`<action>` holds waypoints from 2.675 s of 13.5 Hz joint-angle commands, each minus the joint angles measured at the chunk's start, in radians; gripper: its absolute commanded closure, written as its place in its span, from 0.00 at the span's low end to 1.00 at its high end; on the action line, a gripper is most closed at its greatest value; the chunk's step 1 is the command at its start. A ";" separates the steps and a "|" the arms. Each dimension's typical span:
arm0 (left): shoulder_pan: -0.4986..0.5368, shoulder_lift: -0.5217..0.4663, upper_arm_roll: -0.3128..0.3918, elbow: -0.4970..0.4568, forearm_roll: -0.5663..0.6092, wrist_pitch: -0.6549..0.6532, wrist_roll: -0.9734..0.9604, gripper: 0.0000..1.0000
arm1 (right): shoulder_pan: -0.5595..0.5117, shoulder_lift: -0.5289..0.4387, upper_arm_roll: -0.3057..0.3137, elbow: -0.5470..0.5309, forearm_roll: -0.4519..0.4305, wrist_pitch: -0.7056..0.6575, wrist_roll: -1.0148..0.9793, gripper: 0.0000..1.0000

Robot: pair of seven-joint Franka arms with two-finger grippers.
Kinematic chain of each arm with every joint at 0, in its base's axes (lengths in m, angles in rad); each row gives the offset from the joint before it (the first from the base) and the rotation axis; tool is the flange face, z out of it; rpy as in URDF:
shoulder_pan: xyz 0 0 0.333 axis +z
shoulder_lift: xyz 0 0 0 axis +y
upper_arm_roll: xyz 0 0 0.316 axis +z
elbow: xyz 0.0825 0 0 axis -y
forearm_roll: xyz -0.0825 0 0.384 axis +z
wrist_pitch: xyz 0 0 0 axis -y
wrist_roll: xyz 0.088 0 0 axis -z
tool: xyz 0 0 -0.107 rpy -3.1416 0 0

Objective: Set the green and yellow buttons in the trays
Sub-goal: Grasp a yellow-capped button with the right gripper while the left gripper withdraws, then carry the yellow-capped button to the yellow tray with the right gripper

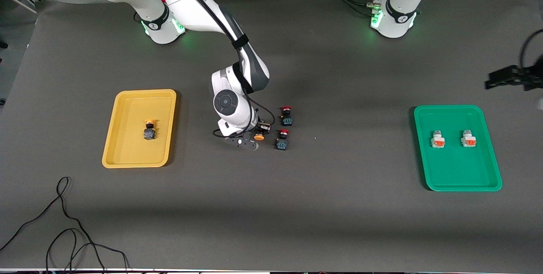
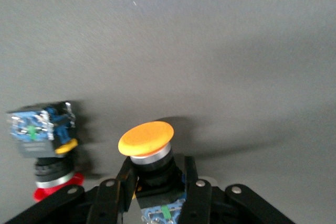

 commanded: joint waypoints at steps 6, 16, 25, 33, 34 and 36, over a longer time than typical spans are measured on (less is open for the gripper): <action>-0.390 -0.038 0.307 -0.028 -0.030 0.025 -0.090 0.00 | -0.003 -0.264 -0.234 -0.012 -0.173 -0.392 -0.113 1.00; -0.412 -0.036 0.321 -0.013 -0.016 0.033 -0.059 0.00 | -0.013 -0.346 -0.690 -0.143 -0.208 -0.581 -0.821 1.00; -0.405 -0.036 0.324 -0.022 0.003 0.042 -0.028 0.00 | -0.105 -0.311 -0.721 -0.464 -0.170 -0.158 -1.220 1.00; -0.406 -0.027 0.324 -0.011 0.001 0.042 -0.028 0.00 | -0.134 -0.129 -0.704 -0.518 0.170 -0.073 -1.511 1.00; -0.408 -0.025 0.324 -0.010 0.003 0.050 -0.030 0.00 | -0.135 -0.101 -0.690 -0.517 0.218 -0.073 -1.544 1.00; -0.406 -0.009 0.324 0.018 0.003 0.047 -0.028 0.00 | -0.143 -0.055 -0.682 -0.512 0.269 -0.073 -1.581 1.00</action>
